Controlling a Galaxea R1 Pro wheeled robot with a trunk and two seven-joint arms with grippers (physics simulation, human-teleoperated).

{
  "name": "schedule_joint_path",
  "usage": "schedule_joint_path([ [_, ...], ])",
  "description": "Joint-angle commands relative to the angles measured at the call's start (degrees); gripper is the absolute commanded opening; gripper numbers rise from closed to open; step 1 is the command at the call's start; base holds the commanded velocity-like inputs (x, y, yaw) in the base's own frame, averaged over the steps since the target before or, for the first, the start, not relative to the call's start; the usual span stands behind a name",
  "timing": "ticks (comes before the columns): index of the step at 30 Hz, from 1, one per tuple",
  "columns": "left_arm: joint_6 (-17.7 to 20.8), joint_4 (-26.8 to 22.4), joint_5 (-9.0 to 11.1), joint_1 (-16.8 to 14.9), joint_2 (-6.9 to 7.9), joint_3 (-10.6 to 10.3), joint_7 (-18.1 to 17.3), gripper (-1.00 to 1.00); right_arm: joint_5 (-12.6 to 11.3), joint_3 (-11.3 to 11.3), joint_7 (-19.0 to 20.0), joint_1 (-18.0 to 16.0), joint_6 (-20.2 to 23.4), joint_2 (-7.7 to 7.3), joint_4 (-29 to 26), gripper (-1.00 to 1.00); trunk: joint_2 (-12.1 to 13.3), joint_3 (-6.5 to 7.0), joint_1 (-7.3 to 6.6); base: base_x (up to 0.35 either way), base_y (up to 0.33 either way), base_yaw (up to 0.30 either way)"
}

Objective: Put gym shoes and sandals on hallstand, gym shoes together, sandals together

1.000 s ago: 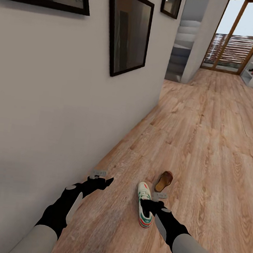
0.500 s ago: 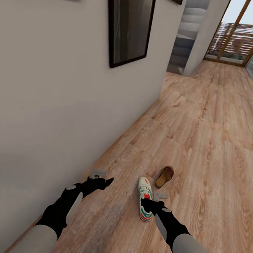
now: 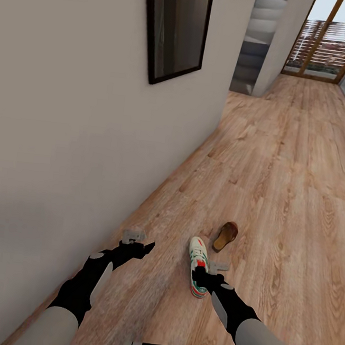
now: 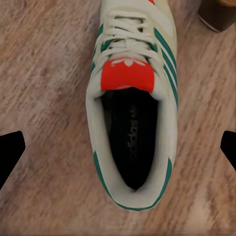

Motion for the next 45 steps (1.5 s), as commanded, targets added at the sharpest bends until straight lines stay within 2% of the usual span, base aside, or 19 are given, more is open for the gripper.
schedule_joint_path([
  [1, 0.5, -0.1, 0.2, 0.0, -0.04, 0.1, -0.2, 1.0, -0.1, 0.0, 0.1, 0.0, 0.3, 0.0, -0.1, 1.0, 0.0, -0.35, 0.01, 0.0, 0.0, 0.0],
  [18, 0.5, -0.1, 0.2, 0.0, -0.06, 0.1, -0.2, 1.0, -0.1, 0.0, 0.1, 0.0, 0.3, 0.0, 0.1, 1.0, -0.3, -5.69, 0.45, 0.0, 0.0, 0.0],
  [27, 0.5, -0.1, 0.2, 0.0, -0.04, 0.1, -0.2, 1.0, -0.1, 0.0, 0.1, 0.0, 0.3, 0.0, 0.0, 1.0, -0.3, -5.95, 0.45, 0.0, 0.0, 0.0],
  [35, 0.5, -0.1, 0.2, 0.0, -0.05, 0.1, -0.2, 1.0, -0.1, 0.0, 0.1, 0.0, 0.3, 0.0, -0.1, 1.0, -0.4, -8.17, 0.66, 0.0, 0.0, 0.0],
  [45, 0.5, -0.1, 0.2, 0.0, -0.05, 0.1, -0.2, 1.0, 0.0, 0.2, 0.1, 0.0, 0.2, -0.2, -0.2, 1.0, -0.4, -8.22, 0.66, 0.0, 0.0, 0.0],
])
